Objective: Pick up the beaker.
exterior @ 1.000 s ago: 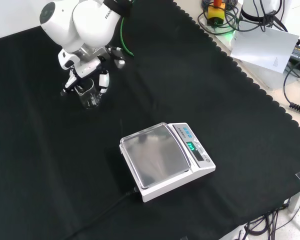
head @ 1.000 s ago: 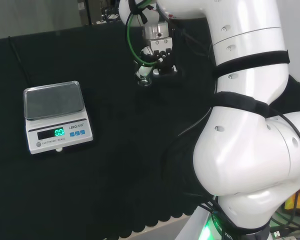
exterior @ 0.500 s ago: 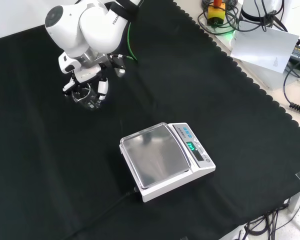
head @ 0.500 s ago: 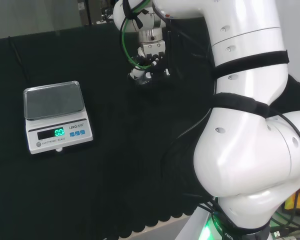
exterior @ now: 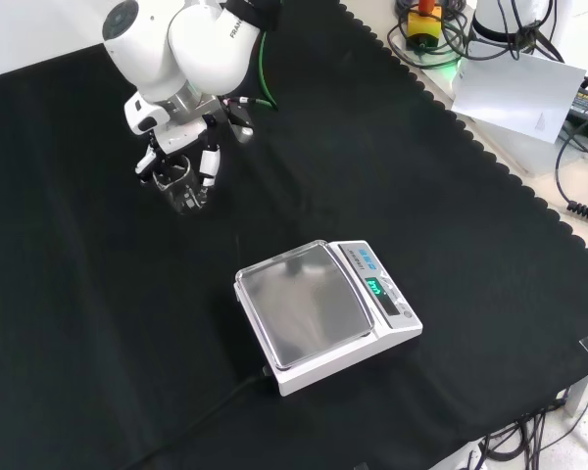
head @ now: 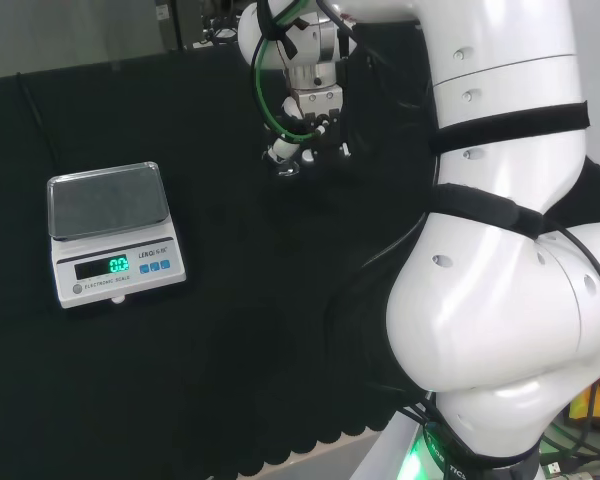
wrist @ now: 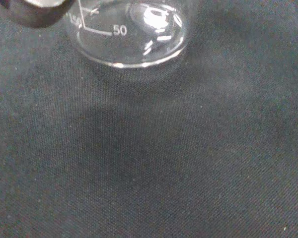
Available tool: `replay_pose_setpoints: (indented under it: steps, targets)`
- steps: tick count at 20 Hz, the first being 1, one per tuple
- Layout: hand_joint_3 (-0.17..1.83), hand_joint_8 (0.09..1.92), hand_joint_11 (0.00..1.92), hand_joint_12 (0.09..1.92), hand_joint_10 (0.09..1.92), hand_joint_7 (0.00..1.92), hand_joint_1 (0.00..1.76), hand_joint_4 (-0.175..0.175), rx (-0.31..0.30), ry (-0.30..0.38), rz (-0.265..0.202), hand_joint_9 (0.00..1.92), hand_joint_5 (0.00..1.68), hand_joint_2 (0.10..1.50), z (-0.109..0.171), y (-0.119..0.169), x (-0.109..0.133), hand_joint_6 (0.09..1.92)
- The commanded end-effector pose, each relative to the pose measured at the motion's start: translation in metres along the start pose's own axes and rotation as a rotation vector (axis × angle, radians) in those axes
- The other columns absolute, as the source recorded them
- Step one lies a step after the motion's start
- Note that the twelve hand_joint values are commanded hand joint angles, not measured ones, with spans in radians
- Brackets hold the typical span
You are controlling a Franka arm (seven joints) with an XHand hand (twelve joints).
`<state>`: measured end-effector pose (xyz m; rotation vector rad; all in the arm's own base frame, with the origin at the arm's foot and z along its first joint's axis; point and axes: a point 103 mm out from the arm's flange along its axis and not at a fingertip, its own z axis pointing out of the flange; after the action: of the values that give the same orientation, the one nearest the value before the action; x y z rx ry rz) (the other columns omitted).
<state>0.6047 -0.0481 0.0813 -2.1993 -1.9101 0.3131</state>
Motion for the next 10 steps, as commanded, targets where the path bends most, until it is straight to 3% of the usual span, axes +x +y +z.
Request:
replay_pose_setpoints:
  steps: [1, 10]
  targets:
    - [0.18, 1.43, 1.39, 0.8, 0.73, 0.94, 1.02, 0.032, -0.074, -0.005, -0.012, 1.38, 0.84, 1.1, -0.036, 0.006, 0.007, 1.26]
    - [0.19, 1.44, 1.4, 0.79, 0.74, 0.95, 1.03, 0.015, -0.137, -0.006, -0.002, 1.39, 0.85, 1.09, -0.073, -0.005, 0.004, 1.25]
